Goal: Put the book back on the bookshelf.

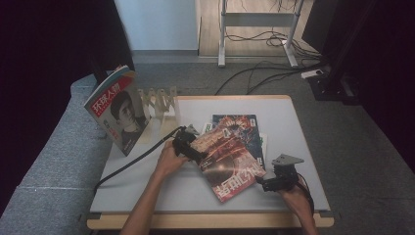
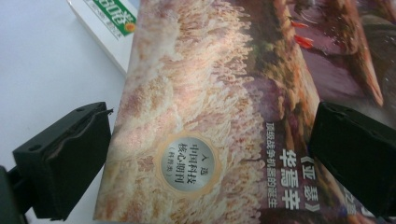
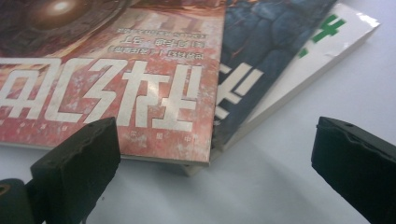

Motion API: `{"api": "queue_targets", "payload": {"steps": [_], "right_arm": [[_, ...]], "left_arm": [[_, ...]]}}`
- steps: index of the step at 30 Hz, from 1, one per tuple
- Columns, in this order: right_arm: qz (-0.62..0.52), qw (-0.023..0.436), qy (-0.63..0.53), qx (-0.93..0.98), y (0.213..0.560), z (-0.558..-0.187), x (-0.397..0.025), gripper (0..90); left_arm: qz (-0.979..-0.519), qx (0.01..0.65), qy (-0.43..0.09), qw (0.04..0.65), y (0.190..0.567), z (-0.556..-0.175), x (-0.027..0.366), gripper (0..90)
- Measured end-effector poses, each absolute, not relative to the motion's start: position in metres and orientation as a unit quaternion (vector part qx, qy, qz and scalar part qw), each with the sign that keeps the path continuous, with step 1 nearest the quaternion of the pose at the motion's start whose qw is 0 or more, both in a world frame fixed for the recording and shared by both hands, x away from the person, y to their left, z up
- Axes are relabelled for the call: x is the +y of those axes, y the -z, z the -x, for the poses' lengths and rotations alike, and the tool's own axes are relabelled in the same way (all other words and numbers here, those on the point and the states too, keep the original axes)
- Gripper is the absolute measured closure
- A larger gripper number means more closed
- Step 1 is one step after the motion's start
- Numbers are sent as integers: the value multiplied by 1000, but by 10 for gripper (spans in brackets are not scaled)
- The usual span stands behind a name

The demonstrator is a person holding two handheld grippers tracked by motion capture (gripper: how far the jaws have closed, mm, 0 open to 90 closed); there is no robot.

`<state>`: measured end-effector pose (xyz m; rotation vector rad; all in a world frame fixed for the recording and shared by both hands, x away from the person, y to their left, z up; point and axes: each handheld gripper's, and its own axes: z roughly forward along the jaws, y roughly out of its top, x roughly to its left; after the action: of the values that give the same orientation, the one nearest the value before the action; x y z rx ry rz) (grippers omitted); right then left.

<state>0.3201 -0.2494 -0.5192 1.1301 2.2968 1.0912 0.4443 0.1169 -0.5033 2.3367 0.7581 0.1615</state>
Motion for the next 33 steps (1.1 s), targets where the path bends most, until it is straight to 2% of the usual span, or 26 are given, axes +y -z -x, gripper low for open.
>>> {"api": "queue_targets", "payload": {"steps": [7,11,18,33], "right_arm": [[-409,189,-381,807,517,-328,-252,19],[-416,196,-390,798,513,-333,-254,59],[-420,190,-384,800,512,-343,-252,43],[-421,190,-378,802,517,-332,-259,35]], "left_arm": [[-894,293,-61,333,504,-436,123,0],[-894,293,-63,332,504,-431,125,0],[-898,292,-71,322,502,-422,126,0],[-901,297,-89,305,500,-409,126,0]]}}
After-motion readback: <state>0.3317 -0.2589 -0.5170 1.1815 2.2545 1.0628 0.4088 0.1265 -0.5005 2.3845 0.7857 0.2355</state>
